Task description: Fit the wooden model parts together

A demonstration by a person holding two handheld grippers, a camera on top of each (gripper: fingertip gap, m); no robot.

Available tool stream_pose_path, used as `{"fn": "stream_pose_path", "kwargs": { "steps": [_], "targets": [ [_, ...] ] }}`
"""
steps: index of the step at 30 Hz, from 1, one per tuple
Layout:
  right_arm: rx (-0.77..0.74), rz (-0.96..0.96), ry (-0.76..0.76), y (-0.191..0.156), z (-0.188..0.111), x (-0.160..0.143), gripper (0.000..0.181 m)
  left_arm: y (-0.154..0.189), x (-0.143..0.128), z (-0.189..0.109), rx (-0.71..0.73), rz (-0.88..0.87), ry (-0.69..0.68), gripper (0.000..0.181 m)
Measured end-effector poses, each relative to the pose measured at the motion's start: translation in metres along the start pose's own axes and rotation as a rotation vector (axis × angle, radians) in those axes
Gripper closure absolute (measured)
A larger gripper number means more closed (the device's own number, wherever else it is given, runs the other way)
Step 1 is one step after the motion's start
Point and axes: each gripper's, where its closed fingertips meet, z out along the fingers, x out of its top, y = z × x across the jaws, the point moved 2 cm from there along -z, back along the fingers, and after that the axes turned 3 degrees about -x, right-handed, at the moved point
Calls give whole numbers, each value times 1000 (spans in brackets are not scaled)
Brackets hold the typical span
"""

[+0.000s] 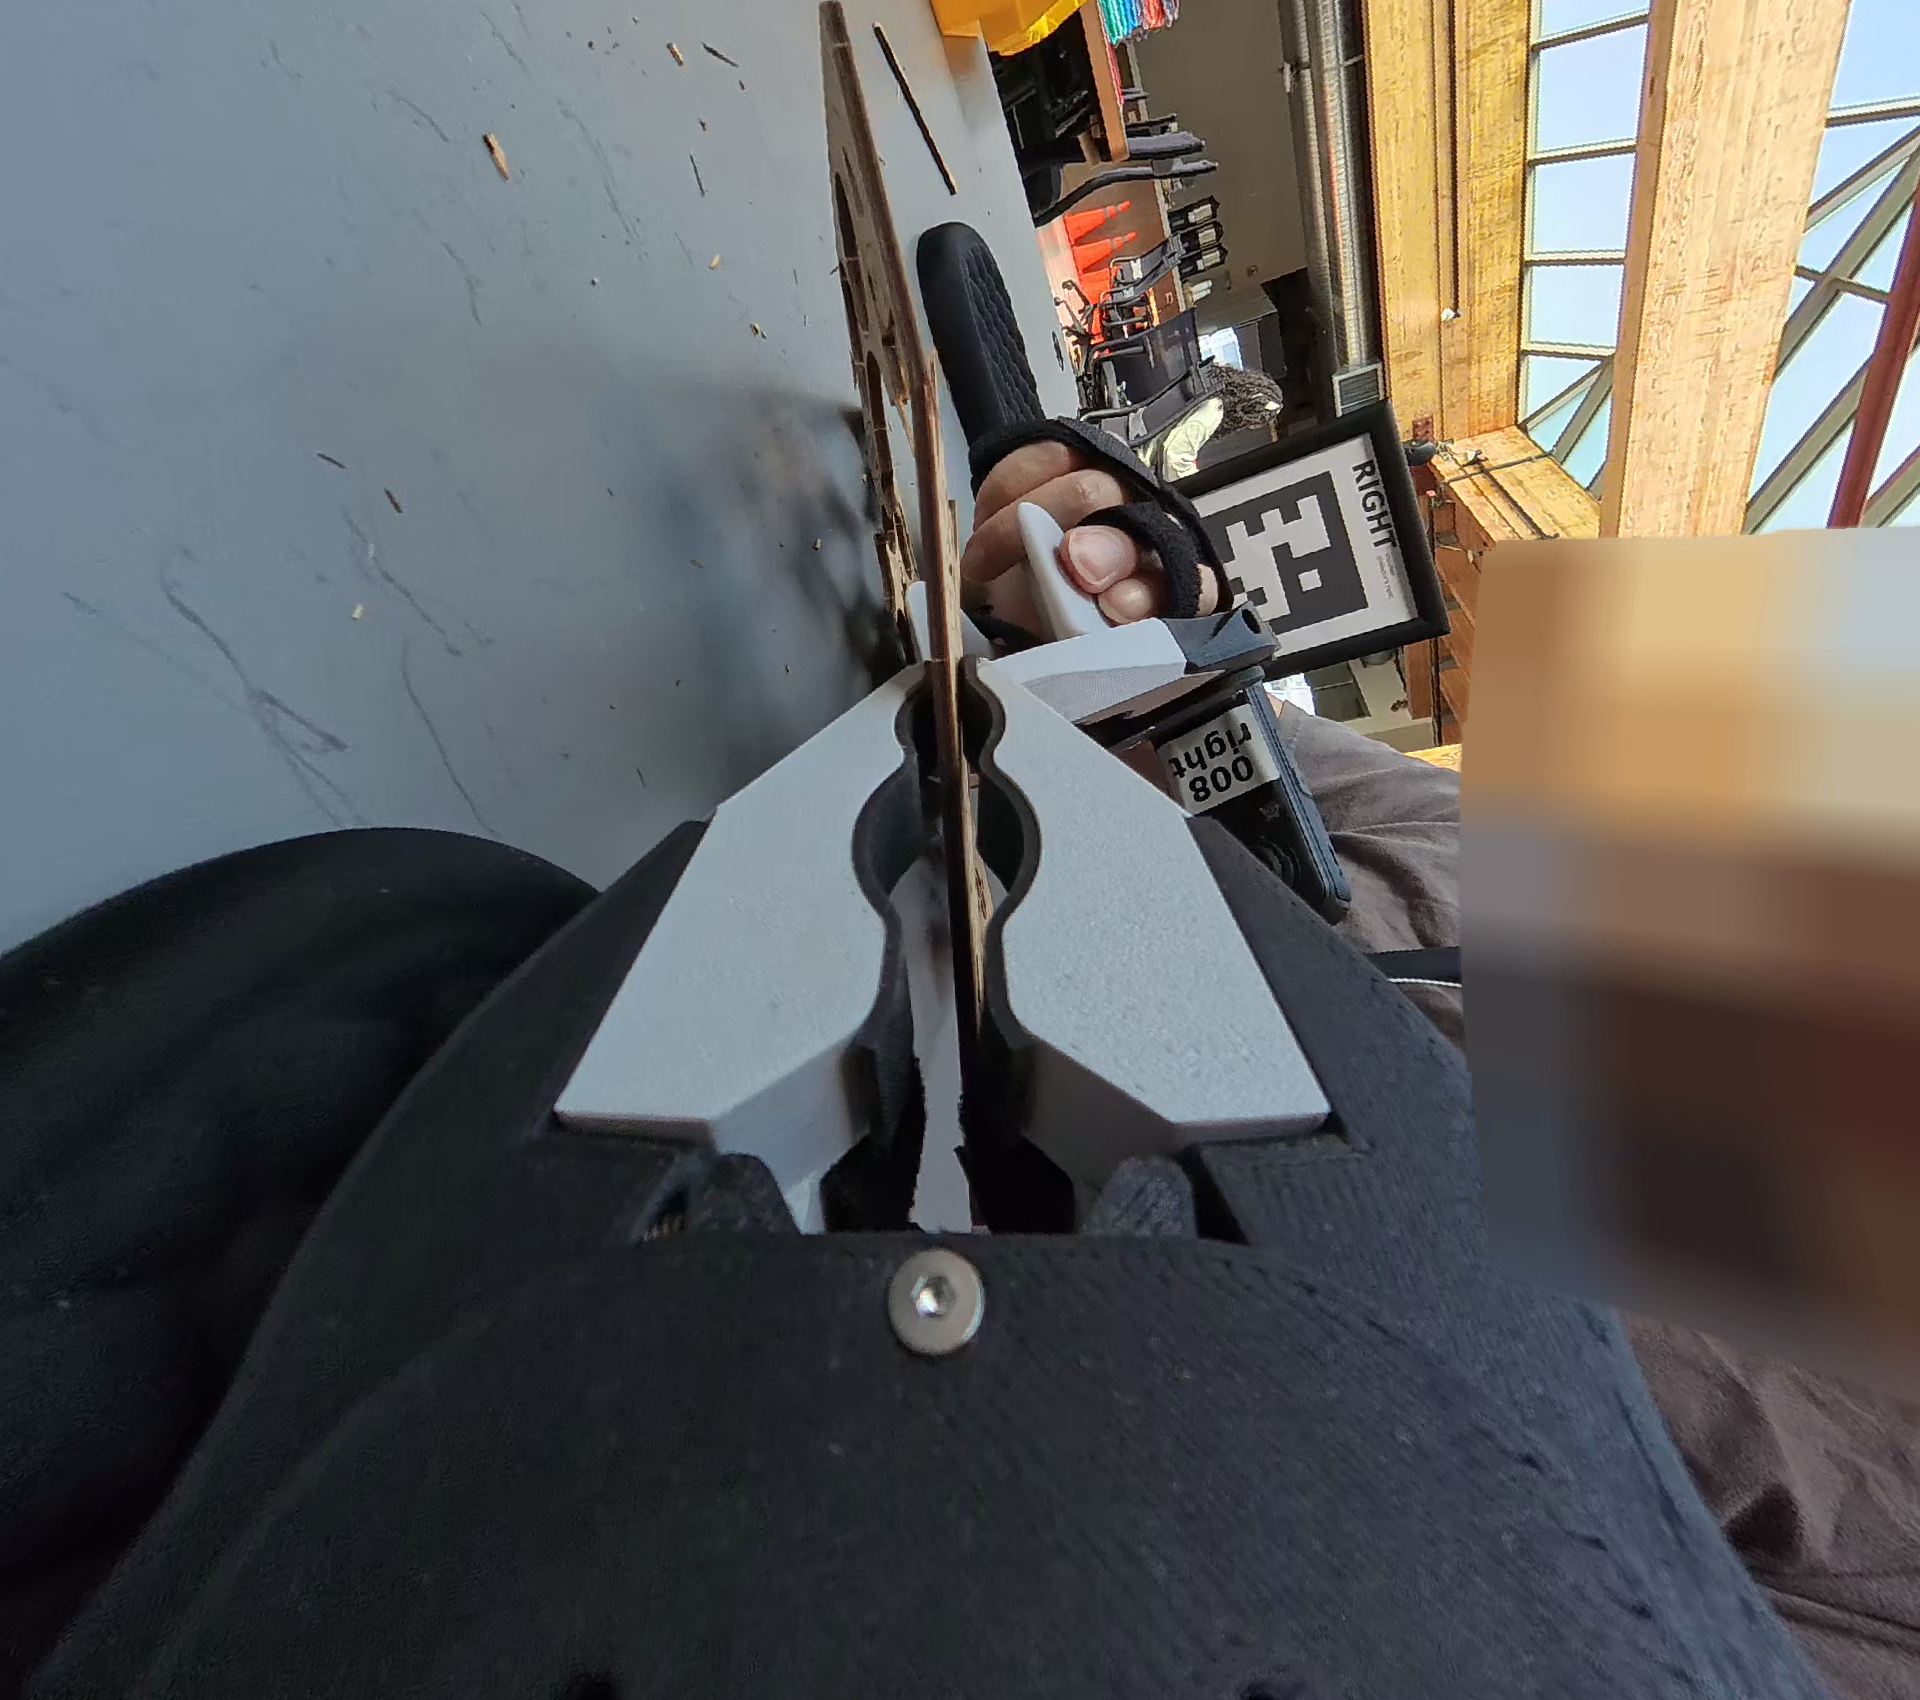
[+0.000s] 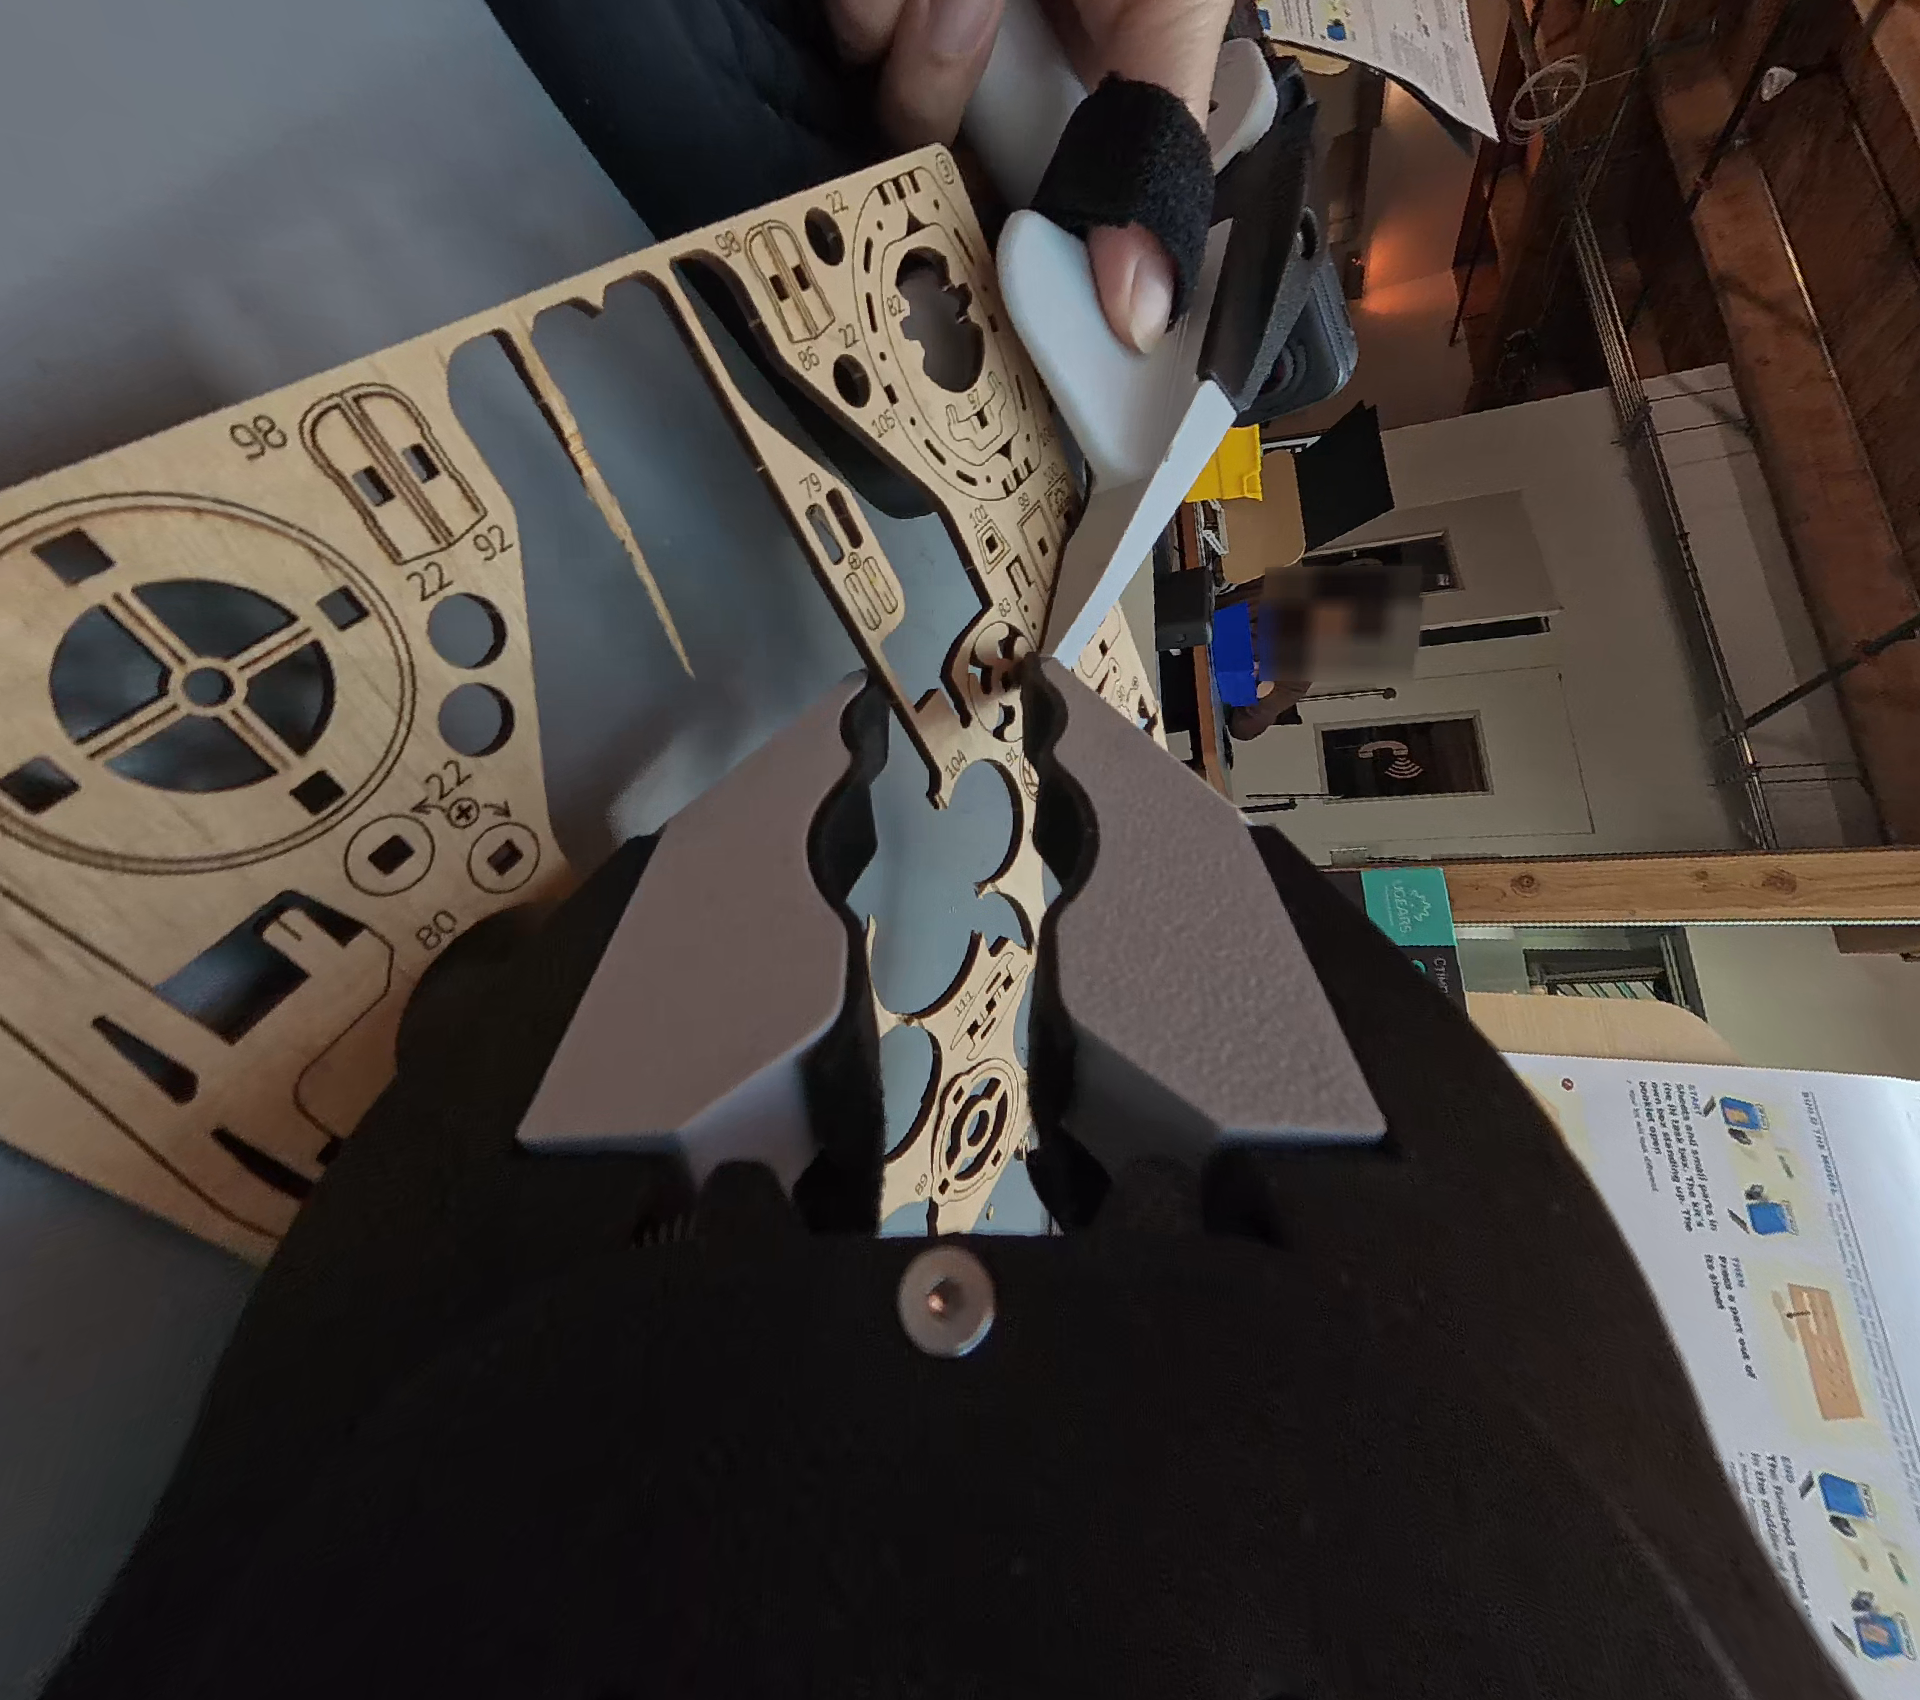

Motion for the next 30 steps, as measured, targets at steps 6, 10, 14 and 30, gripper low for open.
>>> {"fn": "stream_pose_path", "kwargs": {
  "steps": [6, 10, 14, 30],
  "targets": [
    [50, 14, -21, -4, 1, -3, 156, -5, -1, 1, 22, -22, -2, 180],
    [90, 43, -18, -7, 1, -4, 155, -9, -1, 2, 58, -20, -8, 180],
    [106, 65, -20, -9, 2, -5, 155, -12, -2, 3, 77, -19, -7, 180],
    [90, 43, -25, -10, -1, -6, 156, -12, -2, 5, 123, 34, 4, 179]
  ]
}}
